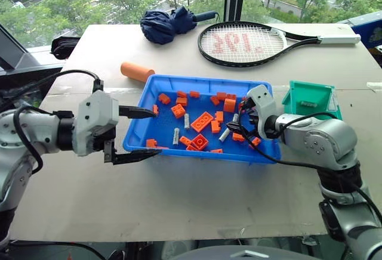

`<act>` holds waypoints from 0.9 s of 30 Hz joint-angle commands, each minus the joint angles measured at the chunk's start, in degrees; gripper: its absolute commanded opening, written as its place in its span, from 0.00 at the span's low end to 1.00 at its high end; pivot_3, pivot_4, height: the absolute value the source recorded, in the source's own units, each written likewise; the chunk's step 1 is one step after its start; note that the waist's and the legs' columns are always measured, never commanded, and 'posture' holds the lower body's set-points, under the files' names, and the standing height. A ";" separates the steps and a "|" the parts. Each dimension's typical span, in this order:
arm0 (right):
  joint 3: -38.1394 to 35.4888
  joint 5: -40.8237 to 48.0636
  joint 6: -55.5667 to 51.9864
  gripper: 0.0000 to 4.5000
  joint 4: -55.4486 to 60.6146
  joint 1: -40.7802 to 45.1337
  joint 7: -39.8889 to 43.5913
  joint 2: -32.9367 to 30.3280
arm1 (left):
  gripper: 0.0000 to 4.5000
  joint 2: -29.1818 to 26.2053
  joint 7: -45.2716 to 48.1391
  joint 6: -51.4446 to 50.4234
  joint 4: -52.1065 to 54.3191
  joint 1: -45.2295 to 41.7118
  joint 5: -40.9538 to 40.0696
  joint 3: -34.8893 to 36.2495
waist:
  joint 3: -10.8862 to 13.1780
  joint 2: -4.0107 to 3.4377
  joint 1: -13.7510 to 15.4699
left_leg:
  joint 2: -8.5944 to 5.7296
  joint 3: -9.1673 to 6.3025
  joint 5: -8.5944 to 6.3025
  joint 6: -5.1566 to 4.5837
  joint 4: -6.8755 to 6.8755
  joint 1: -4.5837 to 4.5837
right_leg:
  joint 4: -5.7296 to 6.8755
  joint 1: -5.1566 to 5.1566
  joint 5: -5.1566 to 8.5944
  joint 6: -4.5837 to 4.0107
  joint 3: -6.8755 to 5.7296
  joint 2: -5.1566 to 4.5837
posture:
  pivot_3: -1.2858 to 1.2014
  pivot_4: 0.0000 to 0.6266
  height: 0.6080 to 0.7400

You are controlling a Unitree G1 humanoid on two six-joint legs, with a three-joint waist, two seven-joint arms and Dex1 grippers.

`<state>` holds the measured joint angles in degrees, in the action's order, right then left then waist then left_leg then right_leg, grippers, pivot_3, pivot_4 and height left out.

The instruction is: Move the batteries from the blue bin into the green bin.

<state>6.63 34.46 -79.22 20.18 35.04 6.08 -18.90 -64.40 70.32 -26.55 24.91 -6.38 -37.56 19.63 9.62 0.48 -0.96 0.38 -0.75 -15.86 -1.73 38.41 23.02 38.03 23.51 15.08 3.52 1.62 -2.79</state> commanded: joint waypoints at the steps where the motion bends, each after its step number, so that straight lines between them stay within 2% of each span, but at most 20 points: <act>1: -0.90 -2.14 -0.99 0.99 -0.43 1.42 -1.33 2.33 | 1.00 -0.77 0.68 1.54 -1.18 -2.56 1.15 -0.52 | 0.00 0.00 -0.05 | 0.00 0.01 0.00 0.00 -0.01 0.00 | 0.00 0.01 0.00 0.00 0.01 0.00 | 0.52 0.24 1.00; 5: 2.12 -6.31 1.18 0.99 -4.04 1.39 -1.56 2.72 | 1.00 -0.41 1.10 2.01 -2.02 -4.51 1.95 -2.01 | 0.00 0.00 -0.15 | -0.01 0.04 0.00 0.00 -0.01 0.00 | 0.00 0.02 0.00 0.01 0.02 -0.01 | 0.52 0.24 1.00; 7: 2.99 -7.83 2.05 0.88 -5.16 1.21 -1.36 2.90 | 1.00 -0.34 1.41 2.24 -2.32 -4.83 2.23 -2.28 | -0.01 0.01 -0.21 | -0.01 0.05 0.00 0.00 -0.01 0.00 | 0.00 0.02 0.00 0.01 0.02 -0.01 | 0.52 0.24 1.00; 9: 2.87 -8.63 2.27 0.73 -5.84 1.47 -1.19 3.88 | 1.00 -0.26 1.82 2.49 -2.59 -4.88 2.36 -2.31 | -0.01 0.01 -0.24 | -0.01 0.06 0.00 0.00 -0.01 -0.02 | 0.02 0.02 -0.01 0.01 0.03 0.00 | 0.52 0.24 1.00; 13: 5.23 -11.09 3.37 0.37 -7.04 2.40 -0.15 3.38 | 1.00 0.03 2.32 3.22 -3.22 -5.19 2.73 -2.62 | -0.01 0.01 -0.51 | -0.01 0.06 0.00 0.00 -0.01 -0.04 | 0.05 0.02 0.00 0.01 0.04 0.00 | 0.52 0.24 1.00; 14: 5.80 -11.53 3.48 0.25 -7.14 2.51 0.20 3.20 | 1.00 0.10 2.41 3.35 -3.32 -5.24 2.80 -2.68 | -0.01 0.02 -0.52 | -0.01 0.06 0.00 0.00 -0.01 -0.04 | 0.05 0.02 0.00 0.01 0.03 0.00 | 0.52 0.24 1.00; 15: 6.31 -11.86 3.54 0.09 -7.21 2.60 0.58 3.04 | 1.00 0.17 2.43 3.44 -3.38 -5.36 2.86 -2.80 | -0.02 0.02 -0.51 | -0.01 0.04 0.00 0.00 -0.01 -0.04 | 0.05 0.02 0.00 0.01 0.03 0.00 | 0.52 0.24 1.00; 16: 6.68 -12.17 3.64 0.02 -7.25 2.65 0.86 2.98 | 1.00 0.22 2.42 3.51 -3.43 -5.52 2.91 -2.98 | -0.02 0.02 -0.50 | -0.01 0.04 0.00 0.00 -0.01 -0.03 | 0.05 0.02 0.00 0.01 0.03 -0.01 | 0.52 0.24 1.00; 22: 6.17 -13.47 3.45 0.01 -5.85 2.11 1.47 3.31 | 1.00 0.52 2.26 3.19 -3.00 -6.16 2.14 -3.11 | -0.05 0.07 -0.56 | -0.01 0.03 0.00 0.00 0.00 -0.04 | 0.05 0.01 -0.01 0.01 0.02 -0.01 | 0.52 0.24 1.00; 27: 0.31 -11.59 -0.34 0.01 0.85 3.04 2.46 3.22 | 1.00 1.63 1.73 1.93 -2.90 -7.52 0.30 -3.24 | -0.04 0.06 -0.41 | -0.02 0.02 0.00 0.00 0.00 0.00 | 0.04 0.02 -0.01 0.01 0.02 -0.02 | 0.52 0.24 1.00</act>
<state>10.65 22.41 -78.07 16.81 37.19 8.44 -15.29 -62.91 72.33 -24.44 21.23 -12.74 -35.81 15.23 9.58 0.55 -1.37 0.36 -0.74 -15.86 -1.73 38.41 23.03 38.06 23.53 15.08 3.54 1.64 -2.81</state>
